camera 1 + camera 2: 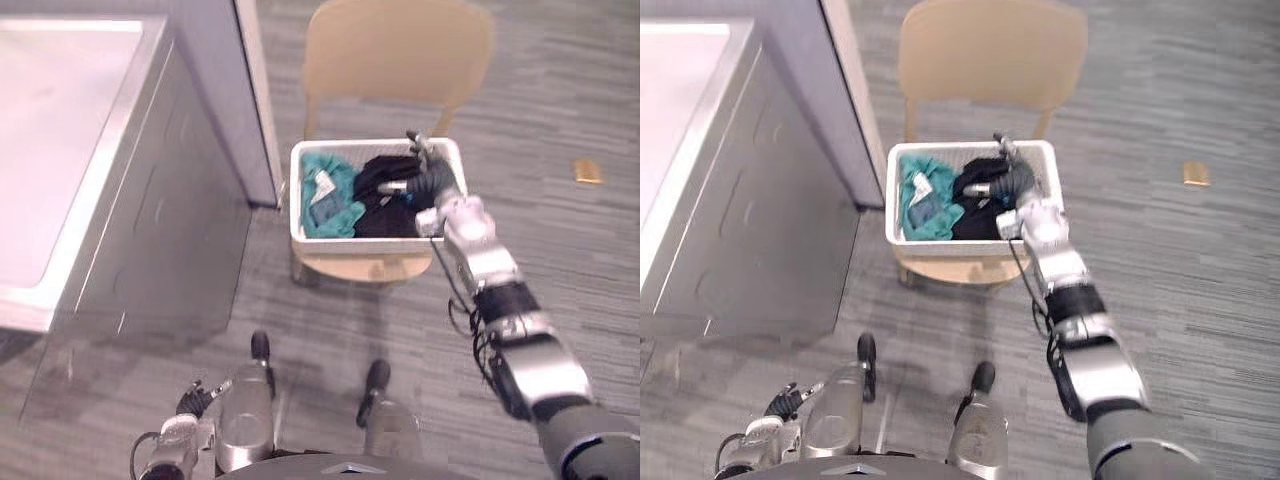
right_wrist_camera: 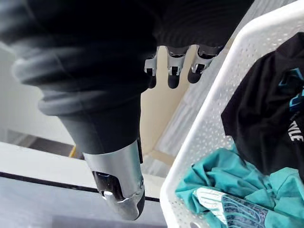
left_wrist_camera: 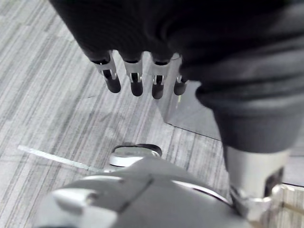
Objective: Pick up the laundry basket with both hands and put the clothes into the washing machine.
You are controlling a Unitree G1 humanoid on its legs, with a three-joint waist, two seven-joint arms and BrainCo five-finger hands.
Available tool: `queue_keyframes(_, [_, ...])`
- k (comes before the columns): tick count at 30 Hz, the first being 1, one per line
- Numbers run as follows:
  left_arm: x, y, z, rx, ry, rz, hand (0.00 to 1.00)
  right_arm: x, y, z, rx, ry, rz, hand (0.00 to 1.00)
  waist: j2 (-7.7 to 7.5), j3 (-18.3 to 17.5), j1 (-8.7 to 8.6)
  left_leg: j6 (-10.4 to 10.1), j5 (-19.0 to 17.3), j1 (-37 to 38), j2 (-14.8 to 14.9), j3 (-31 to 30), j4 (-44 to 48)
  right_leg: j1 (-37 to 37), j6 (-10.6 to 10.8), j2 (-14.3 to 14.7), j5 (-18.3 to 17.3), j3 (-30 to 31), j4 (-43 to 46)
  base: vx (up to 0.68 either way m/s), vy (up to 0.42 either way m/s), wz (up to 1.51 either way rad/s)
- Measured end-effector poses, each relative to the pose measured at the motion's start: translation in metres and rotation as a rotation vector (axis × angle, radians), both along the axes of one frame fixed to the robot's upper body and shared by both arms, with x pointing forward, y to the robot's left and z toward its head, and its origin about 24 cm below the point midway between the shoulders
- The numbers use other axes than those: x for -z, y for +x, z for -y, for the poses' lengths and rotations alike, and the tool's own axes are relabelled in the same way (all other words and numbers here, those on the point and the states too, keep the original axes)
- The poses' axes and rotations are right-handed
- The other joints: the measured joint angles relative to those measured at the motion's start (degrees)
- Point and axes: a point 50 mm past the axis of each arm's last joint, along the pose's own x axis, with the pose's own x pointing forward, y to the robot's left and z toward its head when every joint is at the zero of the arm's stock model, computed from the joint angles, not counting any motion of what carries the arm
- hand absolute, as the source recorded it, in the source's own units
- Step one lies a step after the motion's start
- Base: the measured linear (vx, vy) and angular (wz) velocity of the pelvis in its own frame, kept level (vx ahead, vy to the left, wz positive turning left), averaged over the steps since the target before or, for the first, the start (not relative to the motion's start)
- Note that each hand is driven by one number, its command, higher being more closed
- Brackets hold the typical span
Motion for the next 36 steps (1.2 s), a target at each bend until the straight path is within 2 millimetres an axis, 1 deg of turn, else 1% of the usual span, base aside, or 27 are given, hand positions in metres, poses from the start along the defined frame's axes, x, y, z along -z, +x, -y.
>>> queue_keyframes(1, [-0.001,0.002,0.001,-0.013,-0.010,0.008,0.00,-0.016,0.005,0.003,0.017,-0.013,0.026,0.00,0.09,1.2,0.64,0.1,0.1,-1.3,-0.1,-0.3,0.6,-1.1,0.0,-0.2,-0.1,-0.5,0.7,-0.08,0.016,0.12])
queue_keyframes(2, [-0.001,0.005,0.002,-0.021,-0.020,0.016,0.00,-0.027,0.008,0.006,0.036,-0.024,0.039,0.00,0.11,2.1,1.16,0.2,0.2,-2.0,-0.2,-0.4,0.7,-1.9,-0.1,-0.4,-0.2,-0.6,1.4,-0.09,0.021,0.13])
queue_keyframes(4, [-0.001,0.005,0.004,-0.033,-0.028,0.016,0.00,-0.036,0.012,0.012,0.074,-0.032,0.046,0.00,0.09,2.5,1.82,0.4,0.7,-4.2,-0.5,-1.3,0.8,-3.9,-0.1,-0.7,-0.3,-1.0,2.3,-0.04,0.006,0.15])
queue_keyframes(6, [-0.001,0.005,0.006,-0.050,-0.033,0.016,0.00,-0.036,0.015,0.015,0.100,-0.031,0.026,0.00,0.10,2.6,2.70,0.4,1.0,-5.5,-0.5,-1.5,0.8,-5.5,-0.1,-0.9,-0.6,-1.0,3.1,-0.01,-0.006,0.09])
queue_keyframes(9, [-0.002,0.009,0.007,-0.079,-0.042,0.032,0.00,-0.030,0.017,0.022,0.149,-0.040,-0.007,0.00,-0.08,3.2,4.10,0.2,1.5,-7.9,-0.6,-1.9,0.8,-8.7,-0.3,-1.3,-2.0,-1.2,6.0,-0.01,-0.021,0.12])
queue_keyframes(14, [-0.003,0.015,0.013,-0.119,-0.075,0.054,0.00,-0.037,0.018,0.022,0.164,-0.062,0.003,0.00,-0.04,3.7,4.43,0.1,2.3,-11.8,-0.4,-3.0,1.2,-12.6,-0.8,-1.4,-2.5,-1.8,7.9,-0.01,-0.026,0.09])
queue_keyframes(16, [-0.004,0.016,0.014,-0.148,-0.082,0.063,0.00,-0.033,0.019,0.025,0.188,-0.092,-0.015,0.00,-0.05,4.1,4.61,0.1,2.3,-12.8,-0.3,-3.2,1.7,-13.0,-0.8,-1.4,-2.6,-2.5,8.1,0.01,-0.014,0.09])
queue_keyframes(18, [-0.007,0.021,0.016,-0.153,-0.090,0.086,0.00,-0.035,0.018,0.027,0.199,-0.093,-0.008,0.00,-0.05,4.1,5.16,0.2,2.2,-14.8,-0.2,-3.4,2.7,-14.8,-0.9,-1.4,-2.7,-2.6,8.7,0.00,-0.001,0.02])
queue_keyframes(24, [-0.011,0.029,0.017,-0.143,-0.091,0.116,0.00,-0.035,0.019,0.026,0.203,-0.102,-0.009,0.00,-0.03,4.3,5.81,0.4,2.0,-18.9,0.2,-4.8,4.6,-17.2,-1.0,-1.3,-2.7,-3.9,9.6,-0.02,-0.006,0.08])
queue_keyframes(28, [-0.017,0.036,0.018,-0.133,-0.087,0.153,0.00,-0.055,0.022,0.022,0.216,-0.108,0.037,0.00,-0.09,4.4,6.28,0.5,2.5,-22.4,0.3,-5.2,4.9,-20.5,-1.2,-1.3,-2.6,-4.2,10.3,-0.02,-0.003,0.04])
queue_keyframes(31, [-0.021,0.041,0.017,-0.150,-0.085,0.182,0.00,-0.056,0.022,0.021,0.213,-0.113,0.042,0.00,-0.08,4.4,6.40,0.5,2.6,-24.4,0.3,-6.5,5.6,-21.1,-1.2,-1.3,-2.6,-5.6,10.3,0.01,-0.003,0.14])
queue_keyframes(33, [-0.025,0.045,0.017,-0.156,-0.090,0.208,0.00,-0.061,0.022,0.022,0.219,-0.121,0.053,0.00,-0.10,4.4,7.00,0.5,2.6,-25.9,0.3,-6.8,5.9,-22.3,-1.2,-1.3,-2.6,-5.8,10.6,0.02,0.002,0.08])
queue_keyframes(34, [-0.028,0.048,0.017,-0.161,-0.093,0.227,0.00,-0.066,0.022,0.022,0.220,-0.121,0.066,0.00,-0.10,4.4,7.26,0.5,2.6,-27.3,0.3,-6.9,6.5,-23.5,-1.2,-1.3,-2.6,-5.9,11.0,0.00,0.000,0.00])
queue_keyframes(36, [-0.033,0.053,0.016,-0.184,-0.096,0.257,0.00,-0.073,0.022,0.020,0.228,-0.119,0.091,0.00,-0.16,4.4,7.23,0.5,2.6,-29.2,0.2,-7.4,7.0,-24.9,-1.3,-1.4,-2.7,-6.3,11.5,0.01,0.014,0.06])
